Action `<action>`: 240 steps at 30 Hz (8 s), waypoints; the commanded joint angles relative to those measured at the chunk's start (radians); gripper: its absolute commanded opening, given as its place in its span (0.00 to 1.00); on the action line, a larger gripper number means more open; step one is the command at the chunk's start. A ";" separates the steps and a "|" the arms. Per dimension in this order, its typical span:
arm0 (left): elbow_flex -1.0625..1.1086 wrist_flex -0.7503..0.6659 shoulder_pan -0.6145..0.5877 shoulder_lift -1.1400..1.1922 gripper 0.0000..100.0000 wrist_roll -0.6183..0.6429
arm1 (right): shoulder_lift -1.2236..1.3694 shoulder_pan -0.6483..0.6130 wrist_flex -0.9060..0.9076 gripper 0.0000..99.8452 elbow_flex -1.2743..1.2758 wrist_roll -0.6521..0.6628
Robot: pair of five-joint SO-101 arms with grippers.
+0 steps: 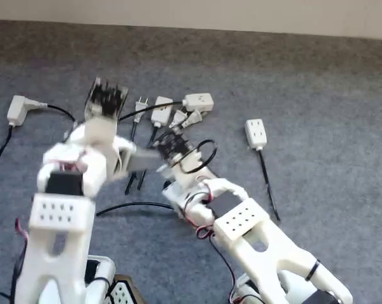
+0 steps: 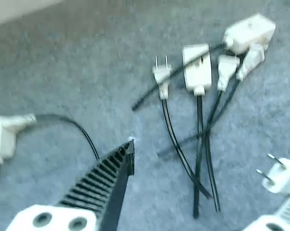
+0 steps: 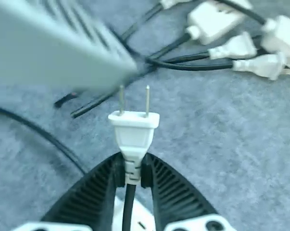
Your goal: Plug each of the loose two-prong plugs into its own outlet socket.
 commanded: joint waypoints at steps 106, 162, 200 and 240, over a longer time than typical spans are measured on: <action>0.410 -0.140 -0.074 -0.318 0.45 0.186 | 0.016 0.113 0.849 0.01 -0.535 0.506; 0.441 -0.143 -0.070 -0.317 0.44 0.181 | 0.272 0.154 0.921 0.01 -0.671 1.197; 0.441 -0.141 -0.054 -0.317 0.44 0.181 | 0.274 0.125 0.826 0.01 -0.590 1.191; 0.441 -0.140 -0.054 -0.317 0.44 0.181 | 0.414 0.113 0.825 0.01 -0.582 1.172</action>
